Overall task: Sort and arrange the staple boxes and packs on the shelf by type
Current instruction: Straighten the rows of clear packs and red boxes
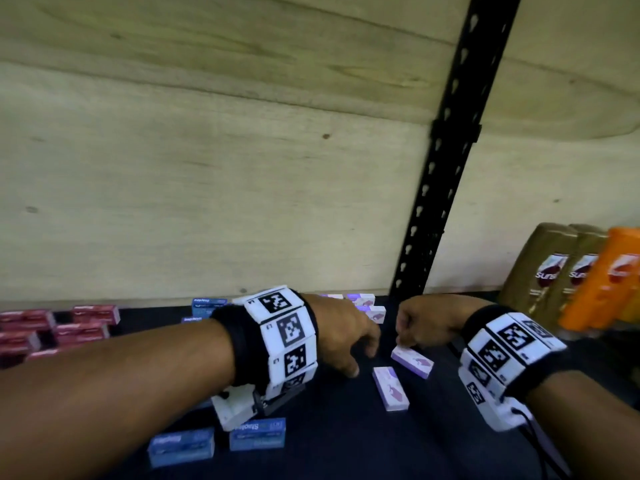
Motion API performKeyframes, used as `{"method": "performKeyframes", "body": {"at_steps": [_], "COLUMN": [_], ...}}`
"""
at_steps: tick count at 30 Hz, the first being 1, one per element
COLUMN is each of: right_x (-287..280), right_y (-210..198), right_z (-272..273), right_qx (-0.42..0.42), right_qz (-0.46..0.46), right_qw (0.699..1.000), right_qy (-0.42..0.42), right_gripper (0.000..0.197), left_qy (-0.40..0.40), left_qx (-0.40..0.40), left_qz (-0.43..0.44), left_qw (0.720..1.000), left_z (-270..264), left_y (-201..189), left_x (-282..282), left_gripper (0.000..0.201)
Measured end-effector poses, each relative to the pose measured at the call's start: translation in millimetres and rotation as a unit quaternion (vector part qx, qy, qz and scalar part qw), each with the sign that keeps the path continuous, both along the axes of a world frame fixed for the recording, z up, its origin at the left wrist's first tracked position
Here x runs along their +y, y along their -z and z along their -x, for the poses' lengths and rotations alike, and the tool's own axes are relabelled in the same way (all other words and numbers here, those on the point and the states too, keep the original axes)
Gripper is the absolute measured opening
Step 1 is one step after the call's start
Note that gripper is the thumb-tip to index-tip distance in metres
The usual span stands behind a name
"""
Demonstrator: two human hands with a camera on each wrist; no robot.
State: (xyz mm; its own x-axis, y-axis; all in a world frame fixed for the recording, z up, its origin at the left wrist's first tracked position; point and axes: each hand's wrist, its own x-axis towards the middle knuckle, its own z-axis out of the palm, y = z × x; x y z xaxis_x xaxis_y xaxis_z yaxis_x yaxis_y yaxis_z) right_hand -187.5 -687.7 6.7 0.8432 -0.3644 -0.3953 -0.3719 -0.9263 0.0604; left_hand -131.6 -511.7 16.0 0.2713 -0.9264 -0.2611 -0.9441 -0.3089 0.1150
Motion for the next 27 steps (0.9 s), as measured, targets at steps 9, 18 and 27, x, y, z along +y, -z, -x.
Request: {"method": "performKeyframes", "body": {"at_steps": [9,18,27], "right_x": [-10,-5,-3], "right_y": [2,6,3], "right_z": [17,17,23], "right_qx": [-0.003,-0.007,0.003], "right_qz": [-0.014,-0.017,-0.039], "right_qw": [1.000,1.000,0.999], "right_qy": [0.016,0.016,0.019], "right_gripper": [0.020,0.034,0.031], "left_qy": [0.067,0.002,-0.011], "left_qx": [-0.033,-0.009,-0.007], "left_qz": [-0.021,-0.052,-0.075], "left_qw": [0.997,0.999,0.997], "left_z": [22,8,6], "left_y": [11,14,16], "left_x": [-17,-16,-17], "left_gripper": [0.047,0.035,0.033]}}
